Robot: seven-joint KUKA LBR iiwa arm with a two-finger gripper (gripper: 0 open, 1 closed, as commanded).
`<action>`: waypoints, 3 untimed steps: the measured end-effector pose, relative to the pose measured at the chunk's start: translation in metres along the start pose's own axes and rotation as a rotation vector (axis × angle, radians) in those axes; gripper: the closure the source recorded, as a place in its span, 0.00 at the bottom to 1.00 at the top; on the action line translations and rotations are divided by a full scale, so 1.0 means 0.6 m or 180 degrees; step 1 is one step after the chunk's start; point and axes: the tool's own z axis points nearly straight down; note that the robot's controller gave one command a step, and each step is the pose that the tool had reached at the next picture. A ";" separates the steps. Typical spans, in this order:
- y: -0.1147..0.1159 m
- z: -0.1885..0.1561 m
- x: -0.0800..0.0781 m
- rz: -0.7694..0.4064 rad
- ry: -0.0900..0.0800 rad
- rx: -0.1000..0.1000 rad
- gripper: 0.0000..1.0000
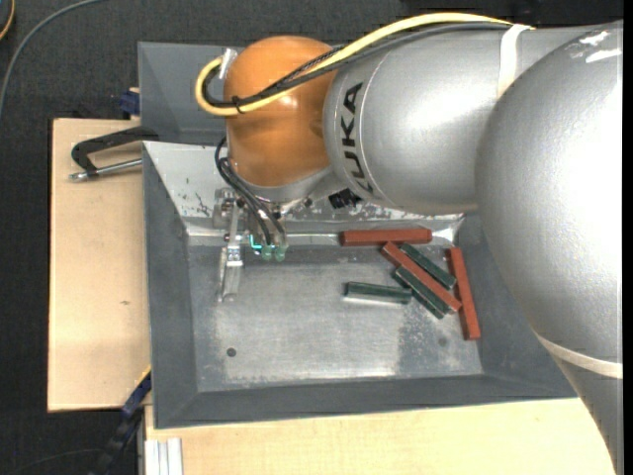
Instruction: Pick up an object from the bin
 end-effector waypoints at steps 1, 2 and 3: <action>-0.198 -0.028 0.036 -0.1108 -0.0024 0.0011 0.00; -0.314 -0.024 0.036 -0.0943 -0.0023 0.0010 0.00; -0.404 0.165 0.013 -0.1024 -0.0004 0.0002 0.00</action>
Offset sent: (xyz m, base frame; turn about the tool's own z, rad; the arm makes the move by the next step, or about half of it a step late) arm -0.0223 -0.1170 0.0157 -0.3522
